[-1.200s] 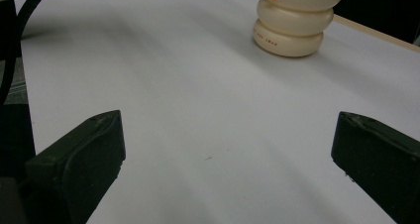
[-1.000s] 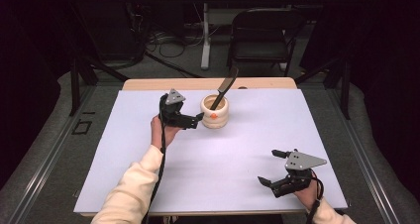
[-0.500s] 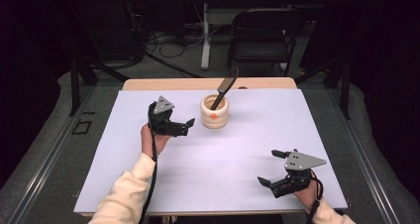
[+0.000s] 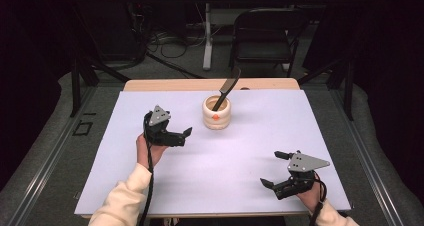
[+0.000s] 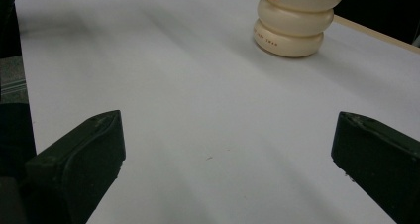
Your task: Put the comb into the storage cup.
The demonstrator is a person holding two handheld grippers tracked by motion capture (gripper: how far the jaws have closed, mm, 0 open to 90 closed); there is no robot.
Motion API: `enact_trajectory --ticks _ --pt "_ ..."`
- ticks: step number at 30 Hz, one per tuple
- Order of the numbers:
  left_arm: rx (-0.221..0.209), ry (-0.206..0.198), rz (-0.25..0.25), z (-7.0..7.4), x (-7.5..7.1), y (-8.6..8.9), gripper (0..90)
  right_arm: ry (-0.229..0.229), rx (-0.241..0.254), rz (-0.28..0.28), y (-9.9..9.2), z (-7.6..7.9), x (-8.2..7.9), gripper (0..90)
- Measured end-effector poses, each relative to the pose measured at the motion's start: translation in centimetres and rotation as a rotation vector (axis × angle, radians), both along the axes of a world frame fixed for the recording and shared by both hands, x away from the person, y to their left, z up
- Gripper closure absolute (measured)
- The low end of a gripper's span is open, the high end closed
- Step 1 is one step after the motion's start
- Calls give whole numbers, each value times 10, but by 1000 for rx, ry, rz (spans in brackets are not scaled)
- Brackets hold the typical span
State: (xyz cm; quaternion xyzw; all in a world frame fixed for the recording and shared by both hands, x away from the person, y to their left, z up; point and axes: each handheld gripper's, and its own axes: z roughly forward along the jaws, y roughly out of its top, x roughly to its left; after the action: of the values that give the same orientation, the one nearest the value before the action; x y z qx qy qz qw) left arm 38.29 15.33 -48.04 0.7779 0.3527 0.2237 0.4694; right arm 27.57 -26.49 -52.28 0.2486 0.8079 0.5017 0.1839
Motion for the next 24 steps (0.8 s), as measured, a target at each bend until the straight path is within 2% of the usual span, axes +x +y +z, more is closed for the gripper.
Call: enact_trajectory --ticks 24 --pt "24 -24 26 -13 -46 17 0 -1 -2 0 0 0 0 0"
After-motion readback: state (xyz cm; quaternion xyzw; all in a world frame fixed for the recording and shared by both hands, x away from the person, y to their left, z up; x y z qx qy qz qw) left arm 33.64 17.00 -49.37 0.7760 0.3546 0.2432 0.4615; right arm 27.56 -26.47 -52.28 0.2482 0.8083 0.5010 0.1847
